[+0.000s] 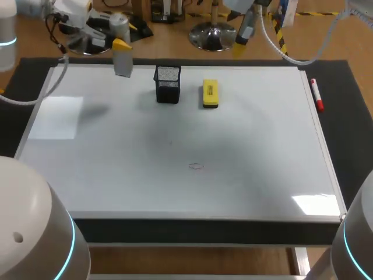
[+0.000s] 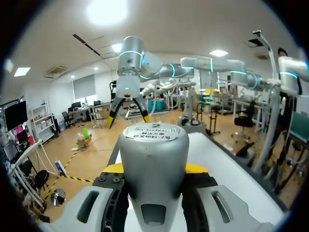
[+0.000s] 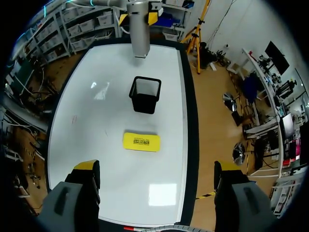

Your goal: Pick up the inspection probe, press it on each red-marked spot on the whiteboard one by one, put down the probe, pick up the eraser, and wipe off all the red marks.

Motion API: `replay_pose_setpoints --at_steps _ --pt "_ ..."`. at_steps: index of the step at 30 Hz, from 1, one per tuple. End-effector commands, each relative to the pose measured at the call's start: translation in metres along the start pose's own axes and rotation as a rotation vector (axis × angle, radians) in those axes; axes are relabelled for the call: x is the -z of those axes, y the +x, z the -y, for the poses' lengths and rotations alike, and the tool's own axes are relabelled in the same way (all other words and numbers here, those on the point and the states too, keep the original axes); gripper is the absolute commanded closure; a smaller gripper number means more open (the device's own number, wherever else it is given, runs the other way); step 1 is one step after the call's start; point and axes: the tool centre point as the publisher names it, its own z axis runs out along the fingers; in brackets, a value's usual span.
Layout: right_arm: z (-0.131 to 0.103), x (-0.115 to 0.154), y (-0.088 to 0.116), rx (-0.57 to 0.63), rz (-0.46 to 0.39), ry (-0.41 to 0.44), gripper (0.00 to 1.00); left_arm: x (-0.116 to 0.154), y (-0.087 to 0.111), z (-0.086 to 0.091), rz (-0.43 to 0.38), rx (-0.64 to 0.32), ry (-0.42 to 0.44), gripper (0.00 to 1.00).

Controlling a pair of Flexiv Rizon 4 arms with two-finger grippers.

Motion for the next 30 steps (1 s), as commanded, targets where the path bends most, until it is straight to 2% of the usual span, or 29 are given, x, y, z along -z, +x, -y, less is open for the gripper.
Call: replay_pose_setpoints --at_steps 1,15,24,30 --pt "0.0 0.001 -0.001 0.001 -0.002 0.004 0.0 -0.012 -0.002 0.007 0.077 -0.001 0.008 1.0" --pt "0.0 0.001 -0.001 0.001 -0.002 0.004 0.0 -0.05 -0.021 0.018 0.099 0.038 0.057 1.0" --pt "0.0 0.001 -0.001 0.001 -0.002 0.004 0.0 -0.071 -0.031 0.02 0.096 0.046 0.071 1.0" --pt "0.0 0.001 -0.001 0.001 -0.002 0.004 0.0 -0.081 -0.04 0.015 0.092 0.066 0.08 1.0"
